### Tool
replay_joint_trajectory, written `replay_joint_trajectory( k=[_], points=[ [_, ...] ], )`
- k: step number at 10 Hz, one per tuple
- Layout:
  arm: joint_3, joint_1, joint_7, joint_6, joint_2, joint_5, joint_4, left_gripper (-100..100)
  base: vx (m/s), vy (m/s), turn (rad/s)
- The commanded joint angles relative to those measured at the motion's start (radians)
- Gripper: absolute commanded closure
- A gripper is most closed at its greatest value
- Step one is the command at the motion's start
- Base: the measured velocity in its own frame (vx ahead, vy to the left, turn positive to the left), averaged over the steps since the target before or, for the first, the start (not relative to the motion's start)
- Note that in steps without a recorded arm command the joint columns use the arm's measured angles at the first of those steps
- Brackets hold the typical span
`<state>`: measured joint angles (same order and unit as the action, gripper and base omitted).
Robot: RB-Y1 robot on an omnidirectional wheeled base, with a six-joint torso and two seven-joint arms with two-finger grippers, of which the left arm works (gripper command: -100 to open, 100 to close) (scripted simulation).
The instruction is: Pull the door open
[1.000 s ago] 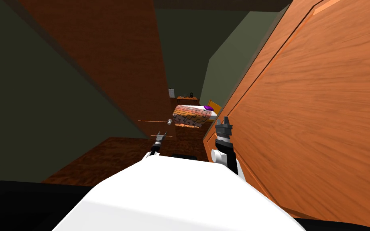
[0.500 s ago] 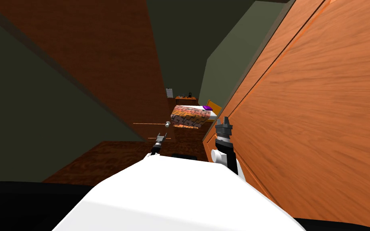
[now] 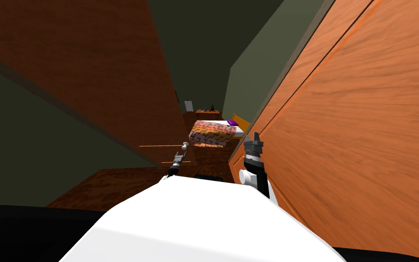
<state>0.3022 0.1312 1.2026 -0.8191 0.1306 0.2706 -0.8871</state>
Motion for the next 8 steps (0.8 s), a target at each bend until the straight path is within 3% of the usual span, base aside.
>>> replay_joint_trajectory(
  k=[1,3,5,6,8],
  points=[
    [0.011,-0.006,-0.005,-0.019,0.014,-0.007,0.028,-100,0.169,-0.009,-0.063],
    [0.032,-0.001,-0.016,-0.039,0.038,-0.021,0.055,-100,0.191,-0.010,-0.115],
    [0.032,0.004,-0.019,-0.037,0.040,-0.022,0.049,-100,0.147,0.002,-0.048],
    [0.032,0.004,-0.019,-0.037,0.040,-0.022,0.049,100,-0.010,0.002,0.026],
    [0.032,0.004,-0.019,-0.037,0.040,-0.022,0.049,100,-0.027,0.003,-0.008]
  ],
)
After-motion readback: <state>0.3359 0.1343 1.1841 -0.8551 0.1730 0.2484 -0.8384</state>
